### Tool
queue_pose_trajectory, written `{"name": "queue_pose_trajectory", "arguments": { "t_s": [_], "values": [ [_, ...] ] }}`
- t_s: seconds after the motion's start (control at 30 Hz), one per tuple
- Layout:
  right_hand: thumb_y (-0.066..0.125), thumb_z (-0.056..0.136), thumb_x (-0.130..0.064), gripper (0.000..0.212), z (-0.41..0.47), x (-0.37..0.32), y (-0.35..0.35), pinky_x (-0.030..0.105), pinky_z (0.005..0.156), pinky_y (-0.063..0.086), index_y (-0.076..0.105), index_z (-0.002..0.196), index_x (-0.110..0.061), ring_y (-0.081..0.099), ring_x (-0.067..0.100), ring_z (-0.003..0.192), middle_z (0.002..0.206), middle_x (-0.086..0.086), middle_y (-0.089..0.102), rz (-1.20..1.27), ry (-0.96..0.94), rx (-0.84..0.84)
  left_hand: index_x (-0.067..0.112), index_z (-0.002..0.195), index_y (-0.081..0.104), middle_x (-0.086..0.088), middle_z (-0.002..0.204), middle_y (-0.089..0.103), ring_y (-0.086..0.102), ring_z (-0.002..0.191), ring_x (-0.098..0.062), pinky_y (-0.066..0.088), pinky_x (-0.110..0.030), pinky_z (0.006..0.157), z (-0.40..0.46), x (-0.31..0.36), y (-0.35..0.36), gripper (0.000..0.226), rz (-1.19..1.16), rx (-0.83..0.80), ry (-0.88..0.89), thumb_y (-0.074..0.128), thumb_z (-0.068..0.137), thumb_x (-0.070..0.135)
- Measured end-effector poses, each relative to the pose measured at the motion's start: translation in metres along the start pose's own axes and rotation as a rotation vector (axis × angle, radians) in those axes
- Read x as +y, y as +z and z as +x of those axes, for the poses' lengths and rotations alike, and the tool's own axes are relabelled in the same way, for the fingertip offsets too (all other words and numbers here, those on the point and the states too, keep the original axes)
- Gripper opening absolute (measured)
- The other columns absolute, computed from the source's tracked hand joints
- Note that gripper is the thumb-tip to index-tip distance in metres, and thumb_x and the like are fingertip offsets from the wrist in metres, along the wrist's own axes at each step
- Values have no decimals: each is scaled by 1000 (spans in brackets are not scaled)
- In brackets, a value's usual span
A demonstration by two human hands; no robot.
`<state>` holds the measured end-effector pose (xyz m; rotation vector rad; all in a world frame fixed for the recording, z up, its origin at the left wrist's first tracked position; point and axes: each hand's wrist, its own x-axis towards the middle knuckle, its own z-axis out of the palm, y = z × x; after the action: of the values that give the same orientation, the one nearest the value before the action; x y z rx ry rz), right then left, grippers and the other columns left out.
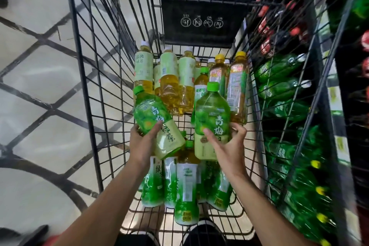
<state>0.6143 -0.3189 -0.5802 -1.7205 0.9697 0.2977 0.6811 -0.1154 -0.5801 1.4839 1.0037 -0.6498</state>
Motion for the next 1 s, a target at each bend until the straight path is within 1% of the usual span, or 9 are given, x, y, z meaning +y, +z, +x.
{"name": "queue_pose_trajectory", "arguments": {
  "t_s": [0.13,0.23,0.33,0.43,0.57,0.73,0.83,0.93,1.0],
  "values": [
    [75,71,-63,69,4,11,-4,20,69,51,51,124,-25,68,10,97,107,-9,68,-61,104,-164,16,141,44,-8,123,70,72,104,-25,61,-42,83,11,2,0,79,3,-60,-45,85,76,36],
    [80,69,-64,59,13,8,-5,32,75,57,61,113,-29,70,10,90,99,-10,72,-132,69,-184,12,133,53,-9,114,75,77,90,-21,64,-35,69,10,8,3,73,12,-55,-38,87,72,32],
    [76,67,-72,61,10,3,-11,37,78,61,68,107,-27,73,14,87,94,-6,76,-105,125,-191,7,142,44,-13,111,72,74,94,-28,59,-53,90,-1,16,4,89,21,-22,-34,89,67,27],
    [70,75,-70,58,-10,-15,-24,24,71,54,70,105,-21,71,19,90,96,2,74,29,176,-203,9,147,38,-10,108,68,71,94,-25,54,-53,98,-23,18,1,91,39,-10,-15,88,72,22],
    [65,90,-45,19,-49,-45,-56,22,70,45,63,96,-26,59,5,88,98,-7,66,216,234,-228,10,152,37,-8,123,67,72,99,-22,50,-51,105,-74,33,-9,115,50,-83,44,94,56,36],
    [72,84,-32,16,-116,-76,-106,13,64,49,64,97,-28,70,-3,81,84,-19,74,378,175,-273,10,156,31,-13,135,61,65,83,-1,47,-40,104,-158,60,-25,99,138,-174,175,88,76,22],
    [85,73,-29,38,-162,-86,-129,24,79,58,68,106,-20,74,9,90,111,3,76,445,115,-320,15,154,36,-9,136,61,66,104,-16,52,-35,102,-201,72,-45,110,248,-232,304,95,64,39],
    [95,52,-33,64,-211,-90,-142,37,87,59,70,108,-16,74,21,98,111,8,76,523,30,-331,24,142,45,2,113,67,66,98,-7,53,-7,70,-235,80,-69,86,306,-294,391,92,71,30],
    [98,44,-35,71,-247,-94,-143,35,82,61,71,106,-14,74,22,96,105,8,77,557,-19,-328,18,138,55,0,118,71,69,109,-17,59,-22,86,-250,78,-87,94,336,-320,450,99,58,44]
  ]
}}
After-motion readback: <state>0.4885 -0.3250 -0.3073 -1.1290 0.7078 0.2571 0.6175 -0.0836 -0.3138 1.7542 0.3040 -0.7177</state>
